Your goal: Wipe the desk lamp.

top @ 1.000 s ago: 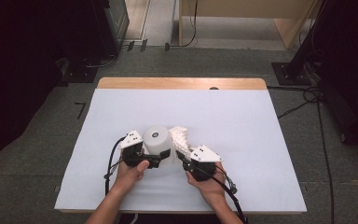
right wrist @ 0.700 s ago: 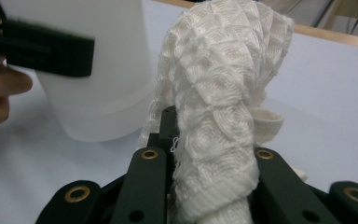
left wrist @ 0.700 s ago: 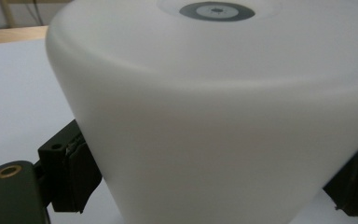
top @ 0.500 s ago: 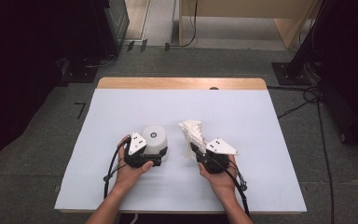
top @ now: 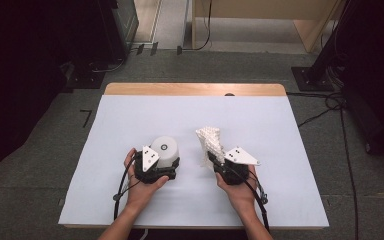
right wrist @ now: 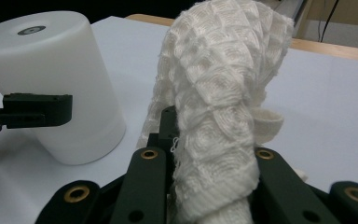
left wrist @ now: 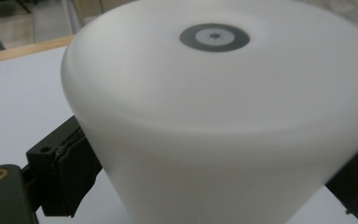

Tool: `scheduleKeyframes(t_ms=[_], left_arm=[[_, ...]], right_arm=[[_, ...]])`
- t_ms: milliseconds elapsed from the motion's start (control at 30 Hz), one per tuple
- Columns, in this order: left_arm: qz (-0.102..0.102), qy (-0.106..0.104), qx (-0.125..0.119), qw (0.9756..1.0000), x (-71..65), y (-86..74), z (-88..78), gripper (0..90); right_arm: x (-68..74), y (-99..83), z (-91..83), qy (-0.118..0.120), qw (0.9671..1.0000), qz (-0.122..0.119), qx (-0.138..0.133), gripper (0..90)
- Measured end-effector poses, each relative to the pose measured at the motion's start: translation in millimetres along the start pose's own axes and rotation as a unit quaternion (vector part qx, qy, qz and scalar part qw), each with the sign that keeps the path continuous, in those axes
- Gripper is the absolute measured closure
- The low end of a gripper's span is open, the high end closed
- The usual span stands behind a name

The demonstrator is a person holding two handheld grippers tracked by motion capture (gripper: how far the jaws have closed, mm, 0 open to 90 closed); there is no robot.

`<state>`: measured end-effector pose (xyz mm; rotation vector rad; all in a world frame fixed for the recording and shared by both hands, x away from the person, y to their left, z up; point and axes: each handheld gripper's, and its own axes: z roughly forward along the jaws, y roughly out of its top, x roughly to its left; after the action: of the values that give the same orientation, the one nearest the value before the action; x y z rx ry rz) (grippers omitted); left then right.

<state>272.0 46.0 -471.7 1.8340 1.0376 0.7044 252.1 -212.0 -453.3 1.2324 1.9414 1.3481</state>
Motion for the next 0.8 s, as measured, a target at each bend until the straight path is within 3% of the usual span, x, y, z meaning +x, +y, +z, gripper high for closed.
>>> scheduleKeyframes(t_ms=[33,100,167,367,433,533,667,733,800], left_arm=[[-0.001,0.019,0.005,0.9998,-4.3,0.5,1.3,4.9],[-0.005,0.036,0.016,0.9992,-8.4,0.5,3.2,6.2],[-0.010,0.034,0.017,0.9992,-8.6,-0.3,4.1,6.9],[-0.031,-0.008,0.011,0.9994,4.4,1.0,1.7,8.8],[-0.044,-0.035,0.010,0.9984,11.9,2.3,1.1,8.8],[-0.080,-0.087,-0.006,0.9930,24.1,6.3,-3.0,8.9],[-0.108,-0.159,-0.026,0.9810,34.8,13.8,-9.2,8.9],[-0.120,-0.197,-0.033,0.9725,38.1,15.8,-10.9,8.9],[-0.125,-0.222,-0.036,0.9664,38.7,16.1,-10.6,8.9]], right_arm=[[0.1,-0.1,0.1,0.000,1.0000,0.000,0.000,75.9],[0.4,-0.5,0.3,0.000,1.0000,0.001,0.001,75.9],[0.9,-1.2,0.6,0.001,1.0000,0.000,0.003,75.9],[6.2,-3.3,4.0,0.006,0.9999,-0.005,0.008,75.9],[8.9,-3.7,5.0,0.010,0.9999,-0.007,0.009,75.9],[15.7,-5.0,6.8,0.018,0.9997,-0.012,0.012,75.8],[30.8,-7.9,11.8,0.033,0.9987,-0.033,0.019,75.7],[37.5,-9.7,13.7,0.038,0.9982,-0.039,0.023,75.8],[44.4,-11.2,14.9,0.038,0.9977,-0.050,0.025,75.7]])
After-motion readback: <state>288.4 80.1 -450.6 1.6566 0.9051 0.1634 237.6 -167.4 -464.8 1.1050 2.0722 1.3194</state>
